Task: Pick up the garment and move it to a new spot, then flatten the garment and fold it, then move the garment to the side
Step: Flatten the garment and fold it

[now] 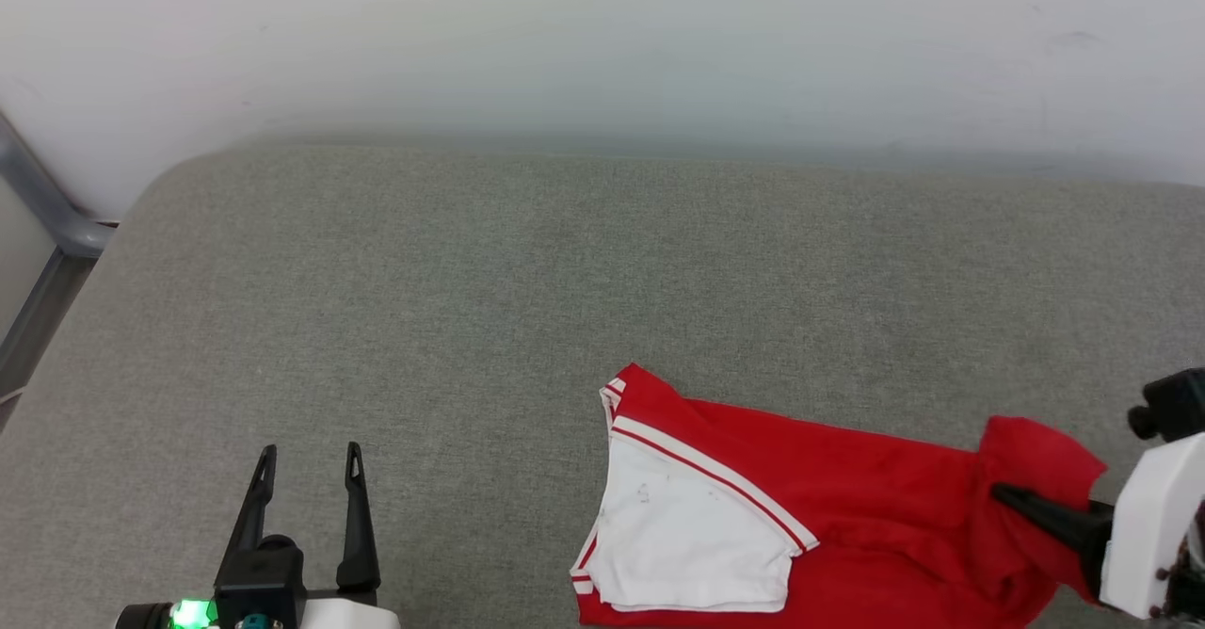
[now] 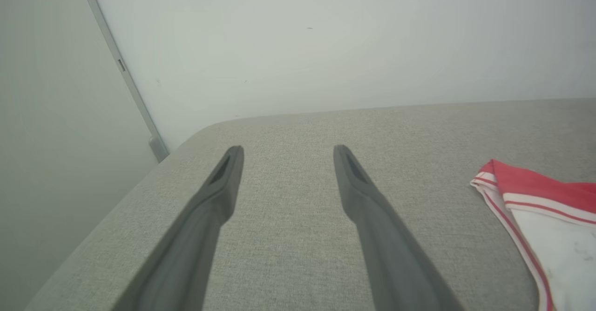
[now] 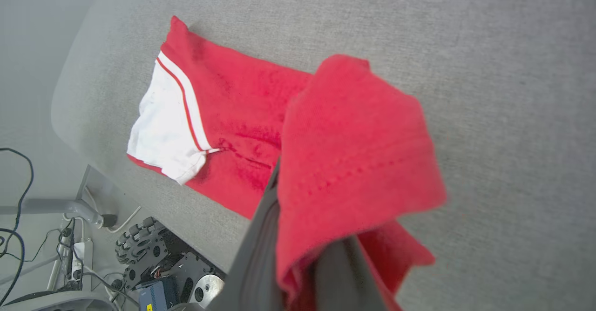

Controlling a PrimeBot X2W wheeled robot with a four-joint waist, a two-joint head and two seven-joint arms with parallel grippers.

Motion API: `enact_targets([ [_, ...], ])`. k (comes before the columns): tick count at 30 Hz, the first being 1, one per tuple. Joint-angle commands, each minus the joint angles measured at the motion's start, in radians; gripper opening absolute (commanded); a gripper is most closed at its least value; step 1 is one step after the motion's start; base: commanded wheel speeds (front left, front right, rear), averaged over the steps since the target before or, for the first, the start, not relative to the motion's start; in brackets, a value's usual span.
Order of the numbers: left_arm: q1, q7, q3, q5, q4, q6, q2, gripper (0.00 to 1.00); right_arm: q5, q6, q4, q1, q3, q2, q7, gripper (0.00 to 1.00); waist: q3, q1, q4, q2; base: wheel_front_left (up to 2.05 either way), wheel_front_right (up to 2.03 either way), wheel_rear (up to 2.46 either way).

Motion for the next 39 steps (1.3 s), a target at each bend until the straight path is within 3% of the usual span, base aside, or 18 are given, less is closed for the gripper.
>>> enact_targets([
  [1, -0.004, -0.003, -0.001, 0.008, 0.001, -0.006, -0.005, 1.0, -0.015, -0.001, -0.026, -0.004, -0.003, 0.028, 0.019, 0.0, 0.005, 0.0, 0.002, -0.0001, 0.0, 0.0, 0.0],
  [7, -0.027, -0.003, -0.01, 0.011, 0.0, -0.01, -0.014, 1.0, -0.12, -0.001, -0.074, -0.071, 0.028, 0.15, 0.088, 0.0, 0.031, 0.0, 0.015, -0.0001, 0.0, 0.0, 0.0],
  [13, -0.052, -0.003, -0.014, 0.015, 0.006, -0.017, -0.02, 1.0, -0.228, -0.001, -0.029, -0.195, 0.125, 0.267, 0.131, 0.0, 0.062, 0.0, 0.027, -0.0001, 0.0, 0.0, 0.0],
  [21, -0.082, -0.003, -0.02, 0.018, 0.013, -0.024, -0.023, 1.0, -0.319, -0.001, 0.12, -0.362, 0.289, 0.385, 0.116, 0.0, 0.091, 0.0, 0.047, -0.0001, 0.0, 0.0, 0.0],
  [28, -0.096, -0.003, -0.027, 0.019, 0.018, -0.023, -0.028, 1.0, -0.353, -0.001, 0.268, -0.423, 0.392, 0.427, 0.08, 0.0, 0.102, 0.0, 0.064, -0.0001, 0.0, 0.0, 0.0],
  [30, -0.093, -0.003, -0.023, 0.015, 0.021, -0.021, -0.03, 1.0, -0.33, -0.001, 0.362, -0.429, 0.44, 0.447, 0.035, 0.0, 0.105, 0.0, 0.065, -0.0001, 0.0, 0.0, 0.0],
  [31, -0.091, -0.003, -0.02, 0.014, 0.022, -0.019, -0.03, 1.0, -0.324, -0.001, 0.371, -0.433, 0.444, 0.449, 0.019, 0.05, 0.104, 0.0, 0.062, -0.0001, 0.0, 0.0, 0.0],
  [32, -0.088, -0.003, -0.017, 0.014, 0.023, -0.019, -0.029, 1.0, -0.321, -0.001, 0.376, -0.438, 0.451, 0.449, 0.005, 0.42, 0.101, 0.0, 0.058, -0.0001, 0.0, 0.0, 0.0],
  [33, -0.085, -0.003, -0.016, 0.014, 0.026, -0.018, -0.028, 1.0, -0.314, -0.001, 0.376, -0.443, 0.457, 0.448, -0.011, 0.99, 0.097, 0.0, 0.053, -0.0001, 0.0, 0.0, 0.0],
  [39, -0.08, -0.003, -0.012, 0.019, 0.037, -0.02, -0.02, 1.0, -0.291, -0.001, 0.319, -0.456, 0.481, 0.411, -0.102, 1.0, 0.068, 0.0, 0.03, -0.0001, 0.0, 0.0, 0.0],
])
